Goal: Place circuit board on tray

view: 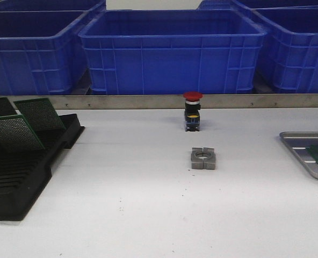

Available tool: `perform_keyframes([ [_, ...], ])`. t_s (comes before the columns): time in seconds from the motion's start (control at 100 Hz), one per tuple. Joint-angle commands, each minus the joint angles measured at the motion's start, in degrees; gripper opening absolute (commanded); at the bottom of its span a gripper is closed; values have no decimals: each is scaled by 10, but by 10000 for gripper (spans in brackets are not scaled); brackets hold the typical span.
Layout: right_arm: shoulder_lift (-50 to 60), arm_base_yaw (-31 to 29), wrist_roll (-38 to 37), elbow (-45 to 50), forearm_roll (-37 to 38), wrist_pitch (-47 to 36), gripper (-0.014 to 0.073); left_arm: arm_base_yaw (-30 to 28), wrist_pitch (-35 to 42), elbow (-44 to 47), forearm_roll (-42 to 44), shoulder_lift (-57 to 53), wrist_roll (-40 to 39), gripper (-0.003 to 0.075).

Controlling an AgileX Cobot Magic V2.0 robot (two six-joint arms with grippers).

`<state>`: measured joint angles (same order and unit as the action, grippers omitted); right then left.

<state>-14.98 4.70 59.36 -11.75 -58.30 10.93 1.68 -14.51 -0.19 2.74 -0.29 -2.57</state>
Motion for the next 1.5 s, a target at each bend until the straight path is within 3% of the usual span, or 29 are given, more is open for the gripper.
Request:
perform_keyframes([
  [0.0,-4,0,5,-16,-8,-23,-60,-2,44,16,-5,-19,-7,-17],
  [0.99,15,-13,5,-12,-7,-27,-60,-2,44,16,-5,-19,-7,-17],
  [1.1,28,-36,-4,7,57,-58,-60,-2,44,16,-5,-19,-7,-17],
  [1.2,45,-58,-103,33,191,-73,-60,-2,44,16,-5,-19,-7,-17],
  [1.33,81,-87,-359,77,450,-94,-60,-2,44,16,-5,-19,-7,-17],
  [1.44,124,-102,-569,137,597,-140,-60,-2,44,16,-5,-19,-7,-17],
  [1.49,148,-103,-614,134,646,-91,-60,-2,44,16,-5,-19,-7,-17],
])
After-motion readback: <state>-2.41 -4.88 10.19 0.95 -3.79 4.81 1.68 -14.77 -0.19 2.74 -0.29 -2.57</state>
